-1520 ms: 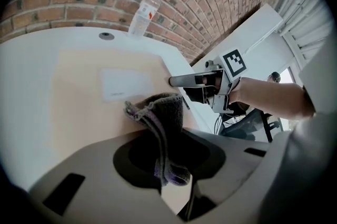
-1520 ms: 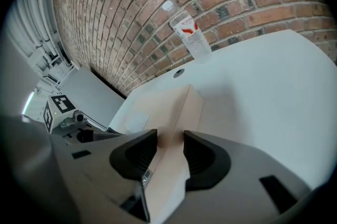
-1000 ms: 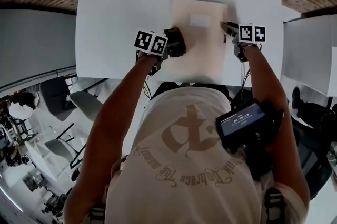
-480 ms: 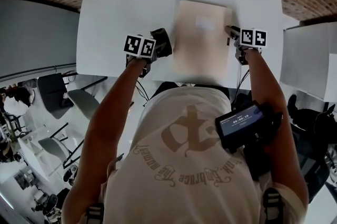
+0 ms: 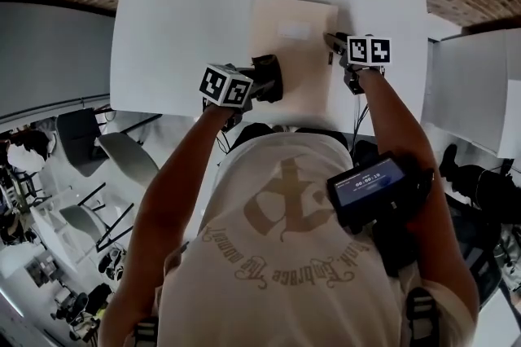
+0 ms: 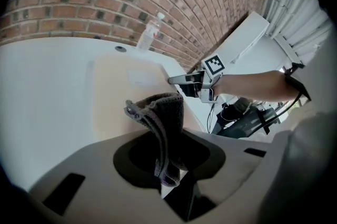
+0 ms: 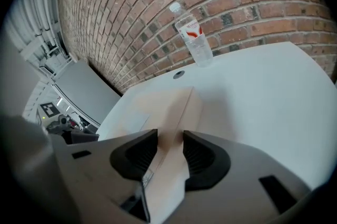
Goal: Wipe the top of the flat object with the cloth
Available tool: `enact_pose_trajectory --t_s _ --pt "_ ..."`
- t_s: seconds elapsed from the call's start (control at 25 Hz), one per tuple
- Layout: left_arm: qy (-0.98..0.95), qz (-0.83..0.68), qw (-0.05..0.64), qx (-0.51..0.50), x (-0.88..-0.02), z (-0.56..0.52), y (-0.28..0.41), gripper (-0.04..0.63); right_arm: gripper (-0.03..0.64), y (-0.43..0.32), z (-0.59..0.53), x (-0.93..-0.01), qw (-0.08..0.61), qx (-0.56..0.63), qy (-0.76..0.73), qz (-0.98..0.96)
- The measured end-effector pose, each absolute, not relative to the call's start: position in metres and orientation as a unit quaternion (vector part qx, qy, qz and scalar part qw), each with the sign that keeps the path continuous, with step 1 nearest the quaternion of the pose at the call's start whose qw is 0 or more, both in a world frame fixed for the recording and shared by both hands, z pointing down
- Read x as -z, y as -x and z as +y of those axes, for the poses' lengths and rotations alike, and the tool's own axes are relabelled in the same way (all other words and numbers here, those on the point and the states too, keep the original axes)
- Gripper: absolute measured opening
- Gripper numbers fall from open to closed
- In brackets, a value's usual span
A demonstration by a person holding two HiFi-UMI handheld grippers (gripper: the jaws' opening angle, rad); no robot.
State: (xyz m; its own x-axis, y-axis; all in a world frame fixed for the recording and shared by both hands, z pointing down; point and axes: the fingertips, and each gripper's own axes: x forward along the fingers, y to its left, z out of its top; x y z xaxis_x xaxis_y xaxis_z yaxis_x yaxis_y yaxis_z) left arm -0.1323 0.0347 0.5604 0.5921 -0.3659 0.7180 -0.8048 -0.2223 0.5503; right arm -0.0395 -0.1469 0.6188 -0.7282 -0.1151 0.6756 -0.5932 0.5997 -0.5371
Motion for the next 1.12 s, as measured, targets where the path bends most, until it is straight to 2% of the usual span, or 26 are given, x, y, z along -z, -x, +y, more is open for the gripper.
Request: enact_pose_trajectory --t_s 0.44,0.72,1.12 --pt "-0.782 -0.293 0.480 -0.268 -0.578 0.013 0.001 0.104 0.166 0.036 -0.152 -0.620 0.305 -0.375 -0.177 -0.857" --pt "-0.767 -0.289 0.497 -0.285 -0.588 0.016 -0.008 0.105 0.167 0.046 -0.144 -0.618 0.311 -0.373 -0.163 -0.859" --pt "-0.736 -0.324 0.516 -0.295 -0.590 0.034 0.029 0.106 0.170 0.049 -0.141 -0.618 0.315 -0.367 -0.148 -0.863"
